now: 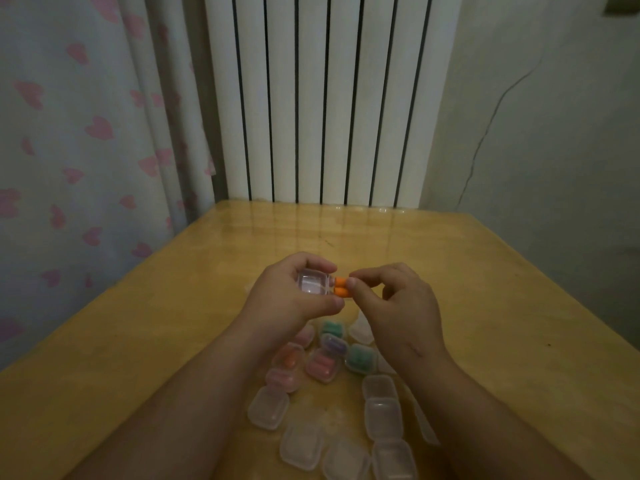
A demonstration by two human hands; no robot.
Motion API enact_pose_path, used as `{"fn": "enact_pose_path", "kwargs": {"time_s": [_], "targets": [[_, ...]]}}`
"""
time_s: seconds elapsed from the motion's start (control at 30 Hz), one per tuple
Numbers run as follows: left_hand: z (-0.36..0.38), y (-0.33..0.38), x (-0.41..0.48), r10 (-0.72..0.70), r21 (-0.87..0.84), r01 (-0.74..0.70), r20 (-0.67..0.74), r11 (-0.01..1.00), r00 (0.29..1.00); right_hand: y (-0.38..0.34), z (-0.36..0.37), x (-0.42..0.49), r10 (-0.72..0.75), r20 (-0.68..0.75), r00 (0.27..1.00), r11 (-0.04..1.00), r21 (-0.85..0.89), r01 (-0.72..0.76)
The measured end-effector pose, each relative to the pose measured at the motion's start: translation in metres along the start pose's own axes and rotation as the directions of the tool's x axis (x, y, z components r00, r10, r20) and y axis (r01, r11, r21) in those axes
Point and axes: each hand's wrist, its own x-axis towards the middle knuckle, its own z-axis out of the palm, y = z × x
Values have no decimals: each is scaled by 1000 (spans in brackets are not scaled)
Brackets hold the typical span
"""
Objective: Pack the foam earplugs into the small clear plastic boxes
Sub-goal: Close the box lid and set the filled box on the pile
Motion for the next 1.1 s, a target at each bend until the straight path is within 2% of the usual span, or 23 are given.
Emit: {"fn": "enact_pose_path", "kwargs": {"time_s": [0.1,0.3,0.4,0.47,0.53,0.67,0.73,0.87,1.1], "targets": [[1,-1,0,8,-14,-8,11,1000,1000,-2,3,-1,110,-2,994,986,127,-109],[0,1,-1,5,-1,-4,43,1000,999,-5,3,-3,294,134,946,896,307,-322],[2,9,-4,-47,-215,59,60,975,997,-4,3,-1,366,174,914,806,432,-405],[2,14,-3,-93,-383,120,87,916,992,-5,2,1,395,179,901,753,498,-429],[1,14,-2,-90,-439,132,114,889,989,-6,0,2,403,182,897,736,517,-436],[2,5,-2,1,-301,48,161,952,987,-7,-1,0,382,200,902,746,510,-429],[2,2,-1,17,-231,16,140,973,990,-6,-1,-1,367,218,904,745,513,-426],[0,2,0,10,-214,6,76,977,997,-6,0,0,322,266,909,714,562,-417],[-2,1,1,68,-122,-65,21,990,997,-4,2,-2,246,224,943,849,419,-321]]}}
